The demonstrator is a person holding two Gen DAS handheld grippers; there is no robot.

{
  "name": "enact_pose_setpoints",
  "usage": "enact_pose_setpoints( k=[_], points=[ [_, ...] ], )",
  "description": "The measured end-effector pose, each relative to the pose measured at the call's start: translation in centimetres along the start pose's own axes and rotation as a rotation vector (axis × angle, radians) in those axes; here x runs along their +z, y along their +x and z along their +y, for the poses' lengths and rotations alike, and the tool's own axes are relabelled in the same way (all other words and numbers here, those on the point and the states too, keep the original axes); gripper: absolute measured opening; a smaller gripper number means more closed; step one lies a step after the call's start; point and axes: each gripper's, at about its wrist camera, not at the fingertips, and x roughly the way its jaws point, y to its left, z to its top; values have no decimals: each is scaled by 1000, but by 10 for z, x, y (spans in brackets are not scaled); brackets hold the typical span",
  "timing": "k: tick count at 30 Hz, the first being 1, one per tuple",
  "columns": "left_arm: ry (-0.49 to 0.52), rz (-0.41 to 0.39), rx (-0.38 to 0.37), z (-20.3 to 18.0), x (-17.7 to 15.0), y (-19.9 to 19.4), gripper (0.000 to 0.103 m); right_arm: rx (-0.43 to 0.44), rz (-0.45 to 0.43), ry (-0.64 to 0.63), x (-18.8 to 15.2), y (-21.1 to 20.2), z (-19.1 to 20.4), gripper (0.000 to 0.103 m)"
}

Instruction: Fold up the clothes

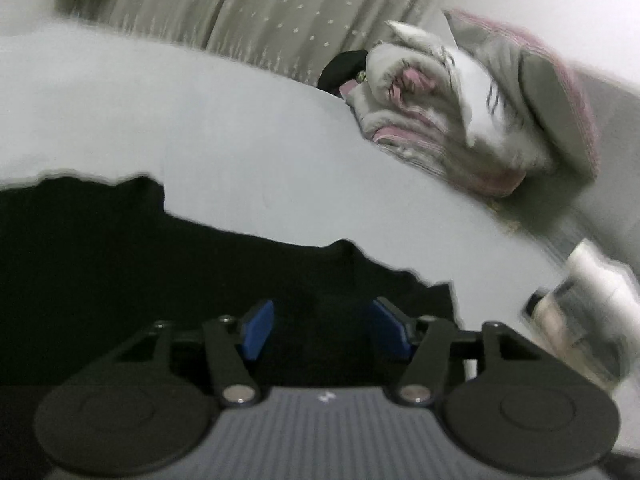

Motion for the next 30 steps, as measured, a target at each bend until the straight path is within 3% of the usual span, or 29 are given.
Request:
enact_pose_setpoints(
  k=[2,3,5,6,8,14,18,20,21,24,26,30],
  points=[
    [50,7,41,-10,-1,3,56,-48,11,-73,0,5,10,37],
    [65,8,60,-14,-1,3,54,-69,24,-93,0,8,13,26],
    [57,15,103,-15,0,3,12,-87,42,-104,-1,12,13,12],
    [49,20,126,-14,1,3,6,-91,49,-106,-1,13,12,4],
    [15,34,128,-9,3,-1,5,-89,57,-96,-2,10,7,3],
    [-72,103,95,13,5,-15,7,-82,80,-67,-4,1,-9,3],
    [-62,108,149,13,8,-16,13,-78,95,-47,-6,-5,-20,3],
    [-52,93,182,13,11,-21,38,-76,97,-34,-6,-8,-26,5],
    [-51,86,189,13,12,-24,41,-77,87,-21,-6,-10,-28,9],
    [-80,92,136,17,18,-32,44,-81,55,19,-6,-17,-34,29],
    [-83,118,93,16,21,-36,46,-83,35,46,-6,-22,-39,31],
    [9,223,26,4,21,-41,49,-69,-2,79,-4,-27,-42,31]
  ],
)
